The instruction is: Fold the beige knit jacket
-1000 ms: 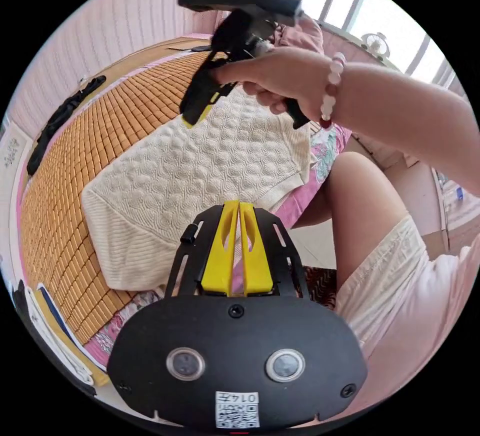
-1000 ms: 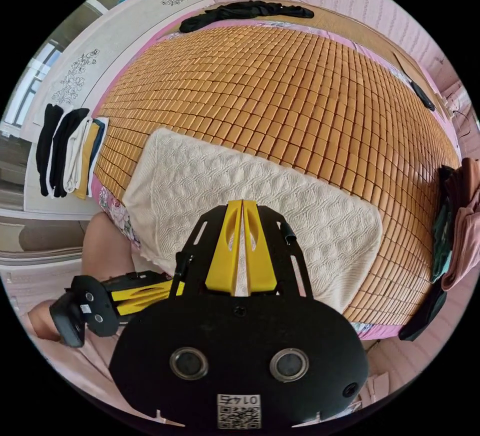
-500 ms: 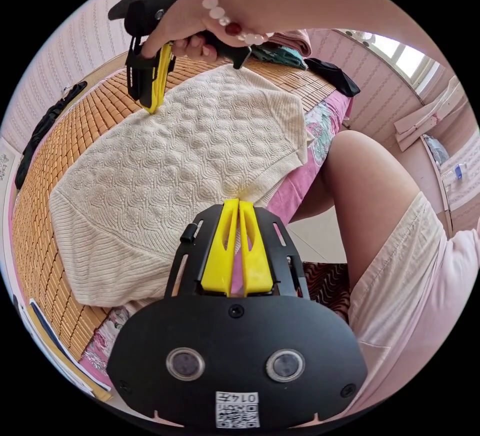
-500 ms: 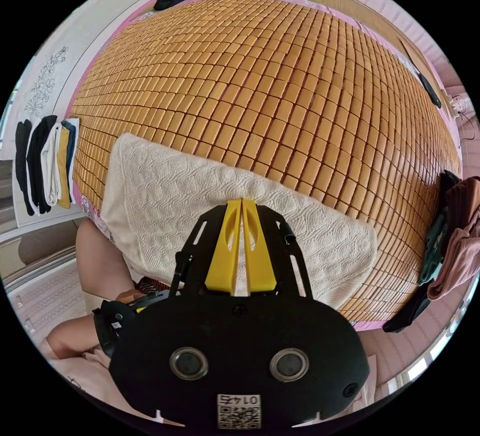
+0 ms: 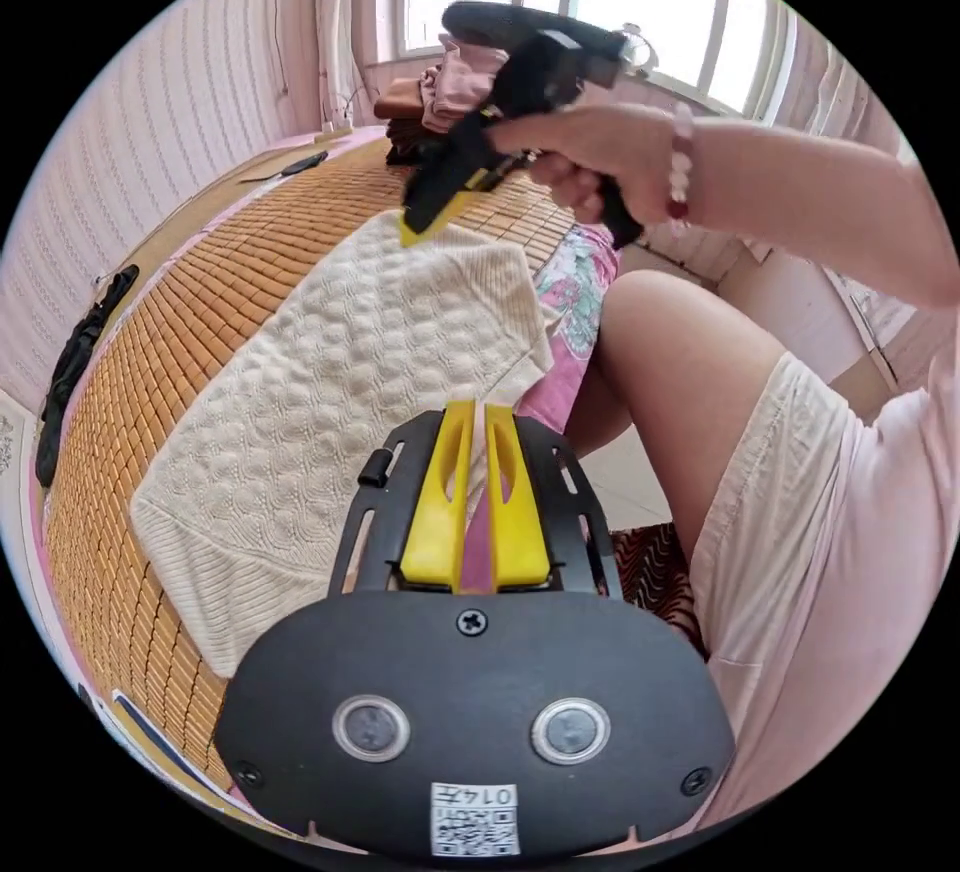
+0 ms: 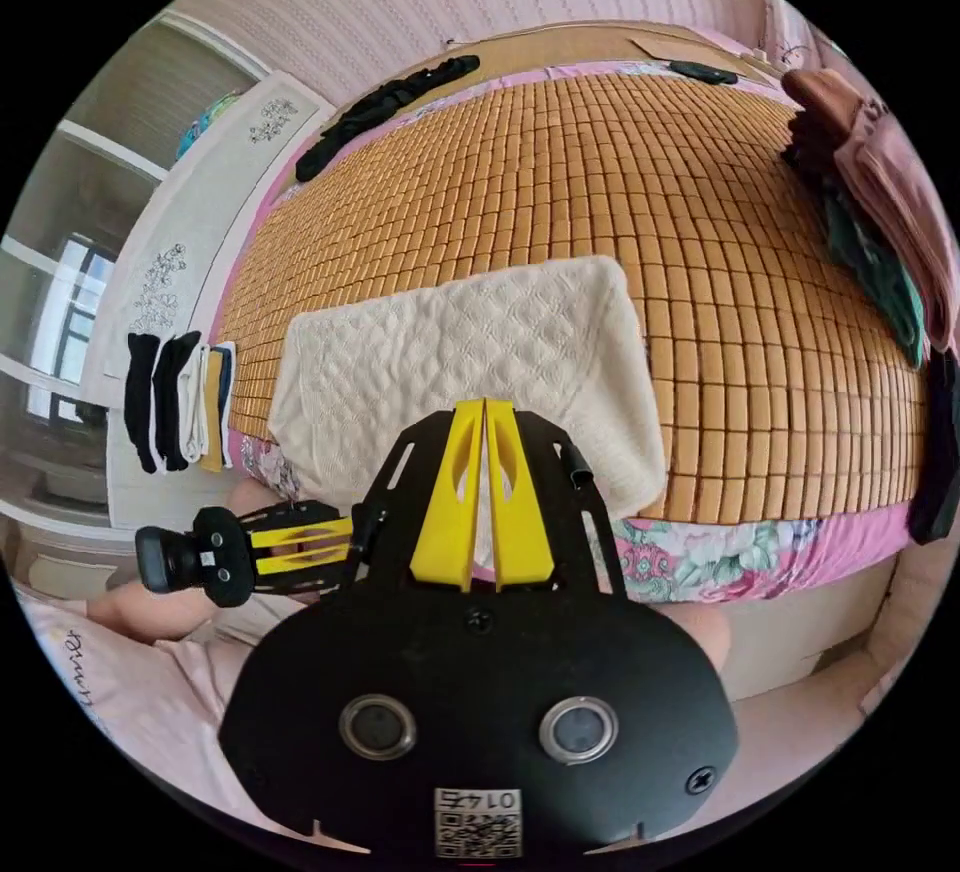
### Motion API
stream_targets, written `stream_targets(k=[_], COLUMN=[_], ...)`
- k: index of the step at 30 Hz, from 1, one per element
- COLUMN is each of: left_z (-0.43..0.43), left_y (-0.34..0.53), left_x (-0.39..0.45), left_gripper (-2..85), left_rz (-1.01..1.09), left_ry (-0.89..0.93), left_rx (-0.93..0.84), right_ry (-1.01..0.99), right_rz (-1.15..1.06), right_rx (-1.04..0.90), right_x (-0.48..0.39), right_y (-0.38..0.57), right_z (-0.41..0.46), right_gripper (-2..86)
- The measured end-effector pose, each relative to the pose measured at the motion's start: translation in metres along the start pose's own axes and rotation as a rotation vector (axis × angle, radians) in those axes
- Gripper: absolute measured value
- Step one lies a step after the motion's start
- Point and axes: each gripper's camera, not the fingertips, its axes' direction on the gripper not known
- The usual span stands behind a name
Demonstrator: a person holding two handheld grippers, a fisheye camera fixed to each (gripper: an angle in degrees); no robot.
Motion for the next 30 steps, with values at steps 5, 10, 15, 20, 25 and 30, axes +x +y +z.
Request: stream_targets(k=[5, 10, 15, 20, 25, 30], left_z=[0.019, 0.033, 0.038, 0.040, 0.038, 0.036], left_y=[-0.025, -0.045, -0.052, -0.054, -0.057, -0.051], left_x=[0.027, 0.053, 0.058, 0.063, 0.064, 0.063], left_gripper=[11.7, 14.6, 14.8, 12.6, 11.6, 4.3], left_rz=[0.025, 0.106, 0.069, 0.074, 0.076, 0.055], left_ry=[0.139, 0.046, 0.015, -0.068, -0.099, -0.096], left_rx=[-0.017, -0.103, -0.099, -0.095, -0.098, -0.146], right_ry=[-0.058, -0.129, -0.131, -0.267, -0.415, -0.423], right_rz=[0.218, 0.228, 0.141, 0.097, 0.093, 0.026], right_rx=[-0.051, -0.081, -0.087, -0.016, 0.015, -0.001], right_x=[0.074, 0.103, 0.113, 0.135, 0.159, 0.165], right_y=[0.075, 0.085, 0.092, 0.107, 0.124, 0.147], right_z=[0.009, 0.023, 0.014, -0.011, -0.023, -0.029], right_gripper=[2.5, 6.5, 0.6, -0.3, -0.1, 0.6])
